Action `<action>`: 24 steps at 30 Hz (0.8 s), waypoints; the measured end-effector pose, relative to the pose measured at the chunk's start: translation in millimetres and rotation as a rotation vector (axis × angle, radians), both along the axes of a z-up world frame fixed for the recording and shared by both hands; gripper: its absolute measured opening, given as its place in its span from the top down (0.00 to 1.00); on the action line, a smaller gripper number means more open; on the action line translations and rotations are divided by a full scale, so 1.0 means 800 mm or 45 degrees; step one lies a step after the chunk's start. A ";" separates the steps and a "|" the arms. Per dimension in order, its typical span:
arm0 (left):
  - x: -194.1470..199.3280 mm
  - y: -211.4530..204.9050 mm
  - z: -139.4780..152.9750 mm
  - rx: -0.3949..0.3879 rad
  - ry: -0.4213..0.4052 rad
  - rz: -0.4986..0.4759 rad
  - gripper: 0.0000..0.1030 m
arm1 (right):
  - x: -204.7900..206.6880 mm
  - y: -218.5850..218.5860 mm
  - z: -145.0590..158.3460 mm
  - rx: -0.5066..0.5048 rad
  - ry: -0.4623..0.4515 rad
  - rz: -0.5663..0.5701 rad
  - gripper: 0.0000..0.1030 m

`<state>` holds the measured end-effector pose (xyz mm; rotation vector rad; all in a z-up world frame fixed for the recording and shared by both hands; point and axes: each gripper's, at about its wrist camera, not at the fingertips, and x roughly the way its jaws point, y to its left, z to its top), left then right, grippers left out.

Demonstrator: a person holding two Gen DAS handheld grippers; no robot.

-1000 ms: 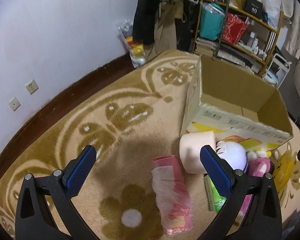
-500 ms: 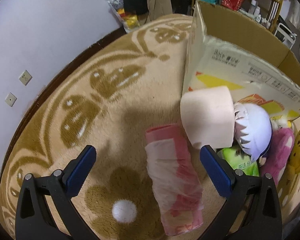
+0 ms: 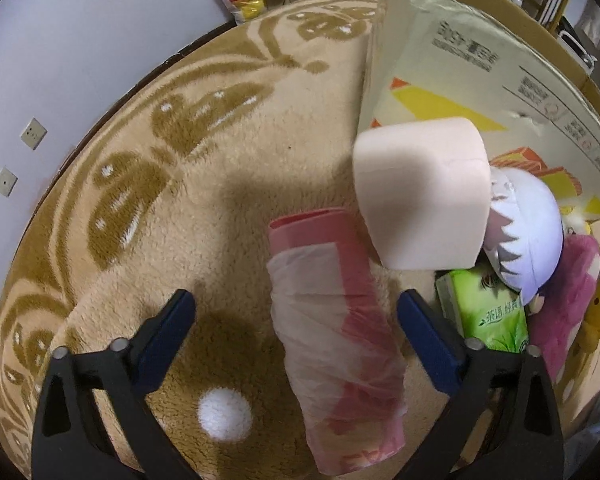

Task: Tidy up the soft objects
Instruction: 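Lower the left gripper onto the pink-wrapped roll while the right gripper reaches the yellow duck, then lift the pink roll with the left gripper while the right gripper lifts the yellow duck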

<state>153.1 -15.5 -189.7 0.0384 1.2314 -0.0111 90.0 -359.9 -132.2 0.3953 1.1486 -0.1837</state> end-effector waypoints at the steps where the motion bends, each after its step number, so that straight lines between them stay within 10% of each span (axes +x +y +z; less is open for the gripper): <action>1: 0.000 -0.002 -0.002 0.006 0.009 -0.011 0.18 | 0.000 -0.001 0.000 0.005 0.000 0.001 0.56; 24: -0.038 0.006 0.033 -0.136 -0.096 0.009 0.82 | -0.021 0.008 0.053 0.012 -0.193 0.080 0.62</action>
